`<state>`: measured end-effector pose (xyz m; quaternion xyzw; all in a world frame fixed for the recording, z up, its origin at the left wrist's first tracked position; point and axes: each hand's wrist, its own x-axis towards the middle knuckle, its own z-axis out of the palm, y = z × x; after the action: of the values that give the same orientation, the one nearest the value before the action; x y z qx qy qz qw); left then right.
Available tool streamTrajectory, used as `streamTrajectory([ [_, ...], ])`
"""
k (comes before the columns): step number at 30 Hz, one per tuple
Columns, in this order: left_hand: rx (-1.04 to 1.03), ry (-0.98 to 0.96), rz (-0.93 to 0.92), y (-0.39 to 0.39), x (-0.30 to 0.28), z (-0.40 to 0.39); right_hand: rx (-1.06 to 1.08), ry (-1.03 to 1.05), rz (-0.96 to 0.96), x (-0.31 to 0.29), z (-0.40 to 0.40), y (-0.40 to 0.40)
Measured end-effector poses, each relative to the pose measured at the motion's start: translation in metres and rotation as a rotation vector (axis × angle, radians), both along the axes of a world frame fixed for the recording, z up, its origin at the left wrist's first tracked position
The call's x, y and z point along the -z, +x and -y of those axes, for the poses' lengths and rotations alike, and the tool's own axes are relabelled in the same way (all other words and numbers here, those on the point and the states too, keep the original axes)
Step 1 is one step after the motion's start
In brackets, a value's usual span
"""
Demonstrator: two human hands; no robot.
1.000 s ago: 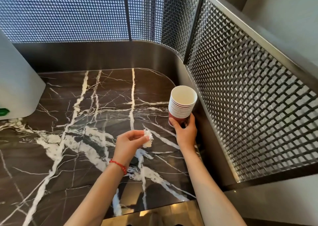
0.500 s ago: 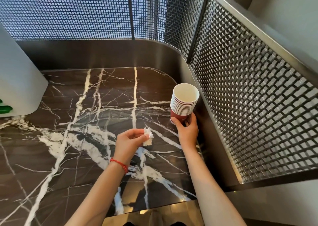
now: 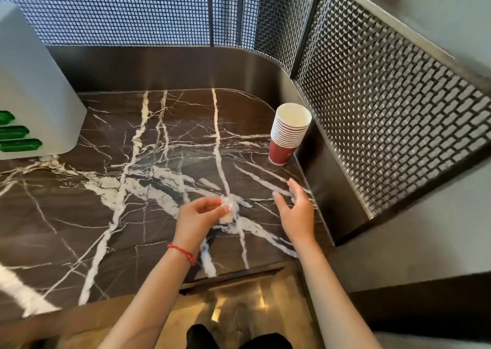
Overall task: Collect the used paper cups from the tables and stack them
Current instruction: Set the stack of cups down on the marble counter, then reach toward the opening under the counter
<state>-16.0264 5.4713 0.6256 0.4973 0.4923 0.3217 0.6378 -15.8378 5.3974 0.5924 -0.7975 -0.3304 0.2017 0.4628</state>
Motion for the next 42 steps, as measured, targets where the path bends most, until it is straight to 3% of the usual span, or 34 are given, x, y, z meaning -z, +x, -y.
streamTrajectory([
  [7, -0.041, -0.034, -0.007, -0.04, 0.008, 0.04, -0.265, -0.148, 0.499, 0.002, 0.059, -0.04],
  [11, -0.069, -0.029, -0.033, -0.058, 0.01, 0.073, -0.34, -0.149, 0.638, 0.005, 0.091, -0.058],
  [20, -0.197, -0.058, -0.07, -0.08, 0.036, 0.173, -0.441, -0.109, 0.697, 0.027, 0.168, -0.079],
  [25, -0.239, -0.128, -0.113, -0.081, 0.056, 0.214, -0.565, -0.197, 0.688, 0.053, 0.201, -0.086],
  [33, -0.364, -0.205, -0.107, -0.077, 0.124, 0.199, -0.667, -0.428, 0.673, 0.114, 0.188, -0.092],
  [42, -0.452, -0.271, 0.002, -0.063, 0.221, 0.159, -0.504, -0.346, 0.814, 0.205, 0.144, -0.092],
])
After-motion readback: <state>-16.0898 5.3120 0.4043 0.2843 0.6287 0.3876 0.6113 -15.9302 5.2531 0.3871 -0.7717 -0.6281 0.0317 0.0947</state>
